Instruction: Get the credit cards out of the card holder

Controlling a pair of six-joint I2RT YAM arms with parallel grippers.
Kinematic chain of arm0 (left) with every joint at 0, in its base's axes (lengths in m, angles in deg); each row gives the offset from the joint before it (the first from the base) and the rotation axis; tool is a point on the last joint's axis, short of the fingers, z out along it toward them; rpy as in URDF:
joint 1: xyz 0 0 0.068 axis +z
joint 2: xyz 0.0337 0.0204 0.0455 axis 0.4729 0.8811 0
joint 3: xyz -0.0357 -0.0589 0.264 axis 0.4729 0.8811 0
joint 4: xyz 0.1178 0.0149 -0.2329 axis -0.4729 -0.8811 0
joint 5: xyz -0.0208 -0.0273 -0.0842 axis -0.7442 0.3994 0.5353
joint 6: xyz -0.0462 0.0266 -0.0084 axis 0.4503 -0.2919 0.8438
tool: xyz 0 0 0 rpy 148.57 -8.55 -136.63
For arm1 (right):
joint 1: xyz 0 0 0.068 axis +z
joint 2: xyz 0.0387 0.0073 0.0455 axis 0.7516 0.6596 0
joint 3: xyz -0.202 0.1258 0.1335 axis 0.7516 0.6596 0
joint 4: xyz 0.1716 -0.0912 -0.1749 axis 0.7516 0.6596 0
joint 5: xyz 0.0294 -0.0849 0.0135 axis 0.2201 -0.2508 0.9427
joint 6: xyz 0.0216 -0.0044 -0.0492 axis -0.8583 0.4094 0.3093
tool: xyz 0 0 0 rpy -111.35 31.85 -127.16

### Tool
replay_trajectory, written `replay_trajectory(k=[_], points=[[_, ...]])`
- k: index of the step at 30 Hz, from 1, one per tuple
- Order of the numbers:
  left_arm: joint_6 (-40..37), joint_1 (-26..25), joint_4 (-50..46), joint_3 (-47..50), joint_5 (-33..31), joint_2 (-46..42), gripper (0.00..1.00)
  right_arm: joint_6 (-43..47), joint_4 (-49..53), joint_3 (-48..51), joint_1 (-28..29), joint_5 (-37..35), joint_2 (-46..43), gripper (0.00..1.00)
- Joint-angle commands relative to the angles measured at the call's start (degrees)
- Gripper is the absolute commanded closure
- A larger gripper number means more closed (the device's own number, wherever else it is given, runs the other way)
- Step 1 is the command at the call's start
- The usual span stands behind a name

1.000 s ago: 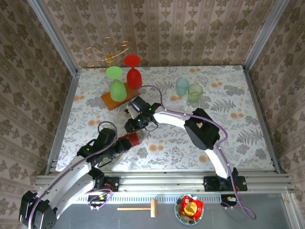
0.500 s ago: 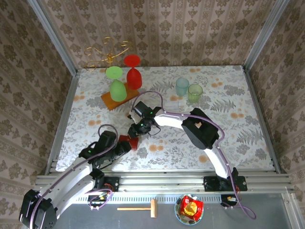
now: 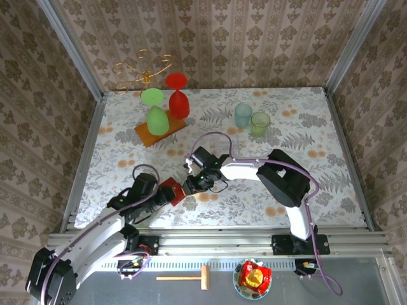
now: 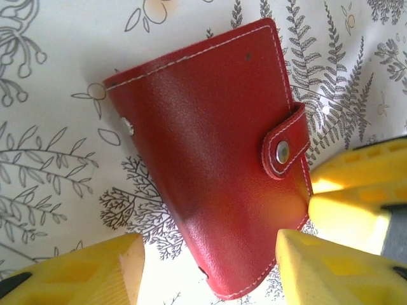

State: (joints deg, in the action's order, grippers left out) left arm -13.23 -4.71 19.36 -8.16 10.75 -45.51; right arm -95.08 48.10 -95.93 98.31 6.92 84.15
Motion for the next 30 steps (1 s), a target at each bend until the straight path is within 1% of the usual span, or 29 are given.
replay_trajectory(k=[1, 4, 10, 14, 20, 25, 30], points=[[-4.15, 0.64, 2.38, -0.43, 0.33, 2.56, 0.43, -3.90, -1.41, 3.18, 1.02, -0.97, -3.95, 0.70], [-6.90, 1.83, 2.59, -2.46, 0.90, 6.02, 0.43, -4.71, -0.43, 4.72, 0.60, -5.17, -7.25, 0.70], [-12.26, 4.62, 4.89, -5.97, 3.58, 11.82, 0.42, -6.76, -1.41, 7.01, -1.36, -8.19, -11.17, 0.70], [-15.54, 6.03, 6.27, -8.03, 6.24, 15.49, 0.42, -9.29, -3.18, 7.30, -2.93, -7.31, -11.00, 0.70], [-17.49, 6.33, 10.94, -9.73, 10.63, 20.53, 0.43, -12.43, -3.24, 6.06, -3.54, -6.87, -9.72, 0.70], [-17.67, 6.13, 14.74, -10.18, 13.75, 24.40, 0.47, -15.30, -4.40, 6.50, -3.84, -6.87, -8.26, 0.68], [-17.40, 5.40, 16.90, -10.18, 15.52, 25.64, 0.51, -18.19, -8.14, 7.73, -3.95, -5.16, -7.07, 0.66]])
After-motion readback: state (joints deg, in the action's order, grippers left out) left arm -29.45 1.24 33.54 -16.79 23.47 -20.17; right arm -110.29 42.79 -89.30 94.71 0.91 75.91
